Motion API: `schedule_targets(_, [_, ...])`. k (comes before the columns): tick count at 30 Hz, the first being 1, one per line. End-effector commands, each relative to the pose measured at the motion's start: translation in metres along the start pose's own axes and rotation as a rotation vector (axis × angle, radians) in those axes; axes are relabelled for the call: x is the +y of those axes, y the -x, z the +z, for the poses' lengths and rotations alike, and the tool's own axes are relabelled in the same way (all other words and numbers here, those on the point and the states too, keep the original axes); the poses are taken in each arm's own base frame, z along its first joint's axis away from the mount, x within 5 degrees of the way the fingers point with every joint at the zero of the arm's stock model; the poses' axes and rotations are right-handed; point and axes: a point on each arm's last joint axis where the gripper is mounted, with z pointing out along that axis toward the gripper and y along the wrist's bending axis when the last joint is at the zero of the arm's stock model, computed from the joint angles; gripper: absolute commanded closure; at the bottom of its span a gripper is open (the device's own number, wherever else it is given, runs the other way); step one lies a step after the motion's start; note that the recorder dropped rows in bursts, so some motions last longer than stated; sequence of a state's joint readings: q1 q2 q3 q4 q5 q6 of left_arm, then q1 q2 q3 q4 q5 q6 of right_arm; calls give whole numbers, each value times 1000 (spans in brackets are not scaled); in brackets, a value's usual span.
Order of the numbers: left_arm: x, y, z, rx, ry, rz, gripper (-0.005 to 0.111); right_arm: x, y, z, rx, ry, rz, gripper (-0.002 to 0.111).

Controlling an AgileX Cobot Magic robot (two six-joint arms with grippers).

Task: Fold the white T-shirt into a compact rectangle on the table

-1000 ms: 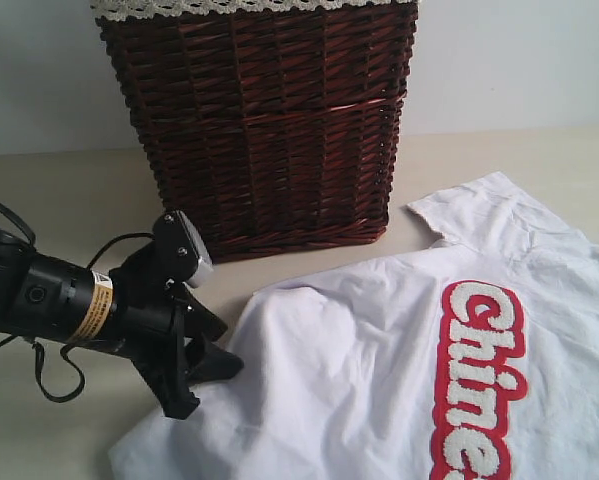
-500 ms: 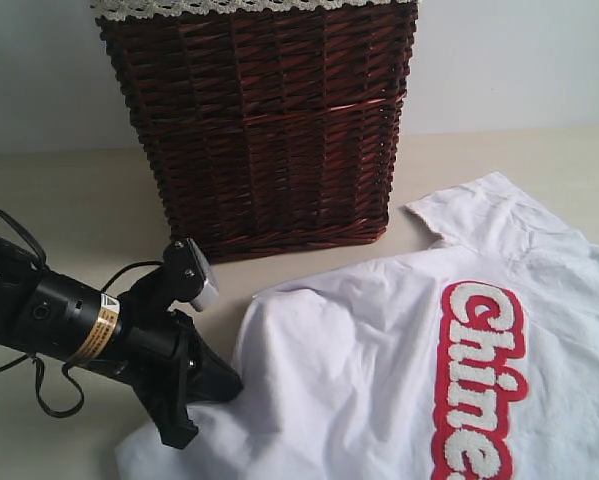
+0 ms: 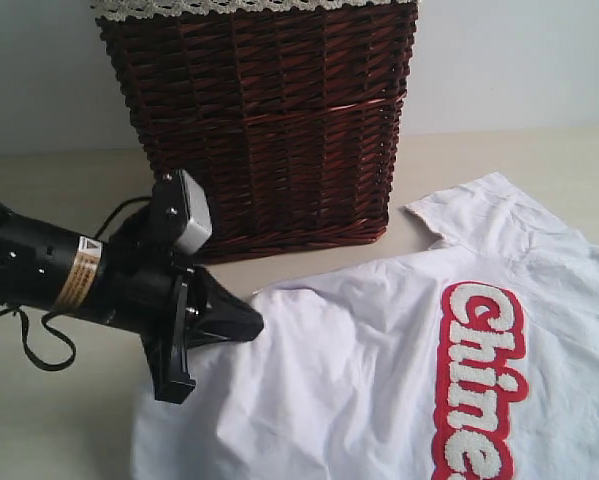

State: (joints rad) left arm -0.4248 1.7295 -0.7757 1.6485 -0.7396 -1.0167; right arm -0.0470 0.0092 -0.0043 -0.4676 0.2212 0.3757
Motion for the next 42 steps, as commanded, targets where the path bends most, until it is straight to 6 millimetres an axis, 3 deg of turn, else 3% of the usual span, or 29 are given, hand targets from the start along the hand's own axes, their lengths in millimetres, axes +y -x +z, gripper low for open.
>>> schedule_targets(1, [-36, 34, -7, -206, -320, 117, 107, 1, 0, 0, -13, 5, -10, 108])
schedule_targets(7, [-76, 19, 32, -33, -490, 82, 107, 1, 0, 0, -13, 5, -10, 108])
schedule_targets(12, [-86, 1, 64, 115, -409, 116, 105, 1, 0, 0, -13, 5, -10, 108])
schedule_targets(15, [-80, -4, 71, 181, -297, 150, 92, 1, 0, 0, -13, 5, -10, 108])
schedule_targets(20, [-81, -4, 71, 171, -315, 145, 56, 1, 0, 0, -13, 5, -10, 108])
schedule_targets(25, [-82, 8, 62, 125, -319, 178, 39, 1, 0, 0, -13, 5, -10, 108])
schedule_targets(28, [-61, 32, 40, 67, -165, 219, 35, 1, 0, 0, -13, 5, -10, 108])
schedule_targets(32, [-22, 74, -12, -54, 102, 272, 32, 1, 0, 0, -13, 5, -8, 108])
schedule_targets(35, [14, 89, -47, -146, 191, 175, 32, 1, 0, 0, -13, 5, -8, 108])
schedule_targets(38, [49, 71, -62, -152, 272, 41, 32, 0, 0, 0, -11, 4, -9, 108])
schedule_targets(42, [82, 30, -49, -131, 262, -173, 32, 0, 0, 0, -11, 4, -9, 108])
